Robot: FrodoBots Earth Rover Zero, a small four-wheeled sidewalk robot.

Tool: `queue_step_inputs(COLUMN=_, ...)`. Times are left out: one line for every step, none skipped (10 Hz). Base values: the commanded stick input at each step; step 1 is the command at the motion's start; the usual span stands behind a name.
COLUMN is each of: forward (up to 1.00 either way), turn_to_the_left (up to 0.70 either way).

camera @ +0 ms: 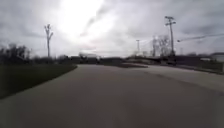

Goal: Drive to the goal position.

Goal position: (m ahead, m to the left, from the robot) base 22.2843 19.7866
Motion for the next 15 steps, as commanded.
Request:
queue_step_inputs(forward=1.0, turn_to_the_left=0.0)
queue_step_inputs(forward=1.0, turn_to_the_left=0.0)
queue_step_inputs(forward=1.0, turn_to_the_left=0.0)
queue_step_inputs(forward=1.0, turn_to_the_left=0.0)
queue_step_inputs(forward=1.0, turn_to_the_left=0.1)
queue_step_inputs(forward=1.0, turn_to_the_left=0.33)
queue_step_inputs(forward=1.0, turn_to_the_left=0.36)
queue_step_inputs(forward=1.0, turn_to_the_left=0.3)
queue_step_inputs(forward=1.0, turn_to_the_left=0.0)
queue_step_inputs(forward=1.0, turn_to_the_left=0.0)
queue_step_inputs(forward=1.0, turn_to_the_left=0.0)
queue_step_inputs(forward=1.0, turn_to_the_left=0.0)
queue_step_inputs(forward=1.0, turn_to_the_left=0.0)
queue_step_inputs(forward=1.0, turn_to_the_left=0.0)
queue_step_inputs(forward=1.0, turn_to_the_left=0.23)
